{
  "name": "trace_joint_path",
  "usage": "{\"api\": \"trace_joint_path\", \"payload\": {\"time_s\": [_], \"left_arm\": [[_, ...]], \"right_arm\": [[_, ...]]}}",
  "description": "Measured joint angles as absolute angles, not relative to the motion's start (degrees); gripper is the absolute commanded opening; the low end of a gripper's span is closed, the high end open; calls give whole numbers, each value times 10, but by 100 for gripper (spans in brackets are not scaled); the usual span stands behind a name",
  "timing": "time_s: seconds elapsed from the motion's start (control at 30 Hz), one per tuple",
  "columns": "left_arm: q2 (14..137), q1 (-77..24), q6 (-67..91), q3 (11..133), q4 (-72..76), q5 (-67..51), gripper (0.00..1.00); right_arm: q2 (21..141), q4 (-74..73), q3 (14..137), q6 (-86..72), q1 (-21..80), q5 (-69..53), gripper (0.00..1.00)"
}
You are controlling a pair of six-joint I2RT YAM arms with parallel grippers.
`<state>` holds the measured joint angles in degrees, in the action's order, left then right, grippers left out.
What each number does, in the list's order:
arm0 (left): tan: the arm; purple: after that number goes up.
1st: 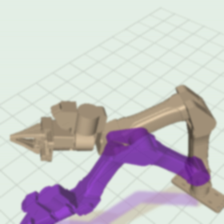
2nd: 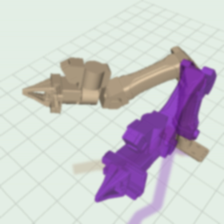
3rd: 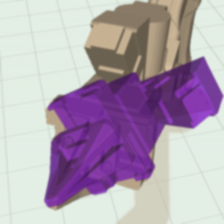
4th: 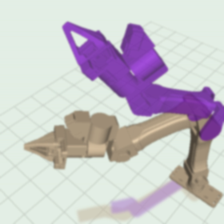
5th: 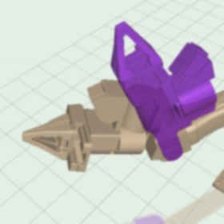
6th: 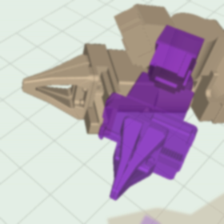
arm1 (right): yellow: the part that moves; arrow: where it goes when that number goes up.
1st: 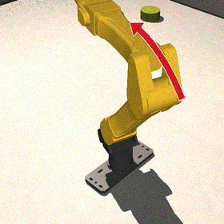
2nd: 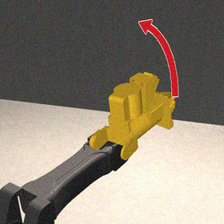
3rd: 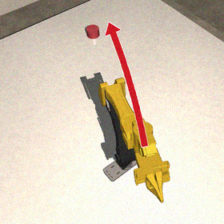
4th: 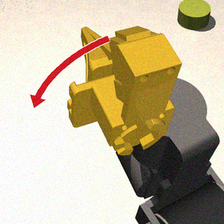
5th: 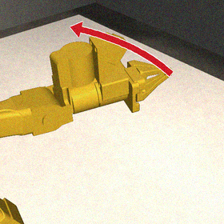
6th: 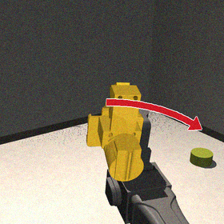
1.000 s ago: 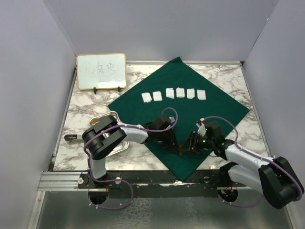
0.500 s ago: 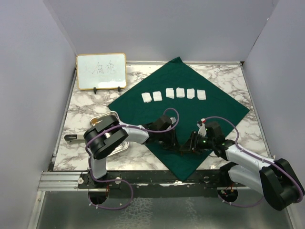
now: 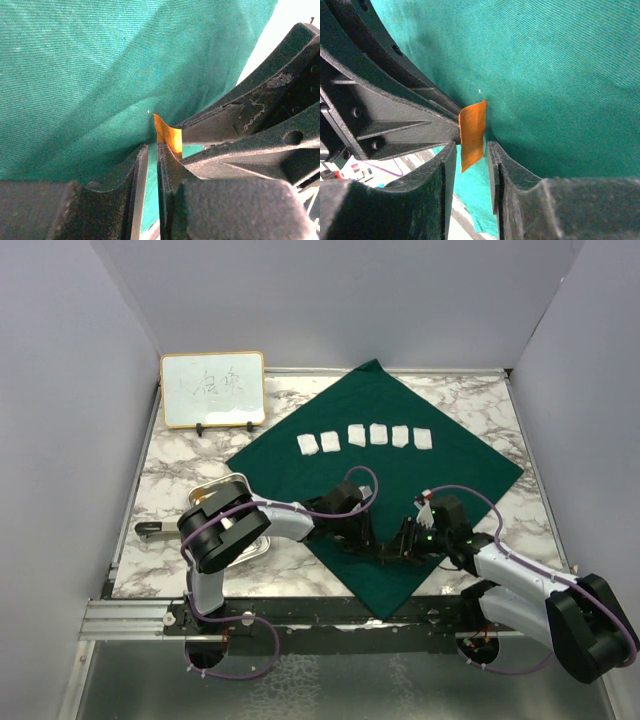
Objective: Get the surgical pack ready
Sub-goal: Pick up the medical item from the surgical kit.
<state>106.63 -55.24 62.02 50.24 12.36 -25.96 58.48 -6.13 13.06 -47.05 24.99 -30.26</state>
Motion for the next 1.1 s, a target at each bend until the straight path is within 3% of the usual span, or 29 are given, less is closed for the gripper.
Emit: {"api": "trace_joint_path", "payload": {"time_s": [0.7, 0.83, 1.1], "left_arm": [[1070, -554, 619, 510, 119, -257, 20], [1062, -554, 611, 510, 107, -247, 26], [982, -528, 564, 498, 27, -197, 49]], "right_arm": [[585, -93, 147, -458, 250, -281, 8], [586, -94, 147, -457, 250, -276, 1], [588, -105, 152, -447, 250, -267, 1]]}}
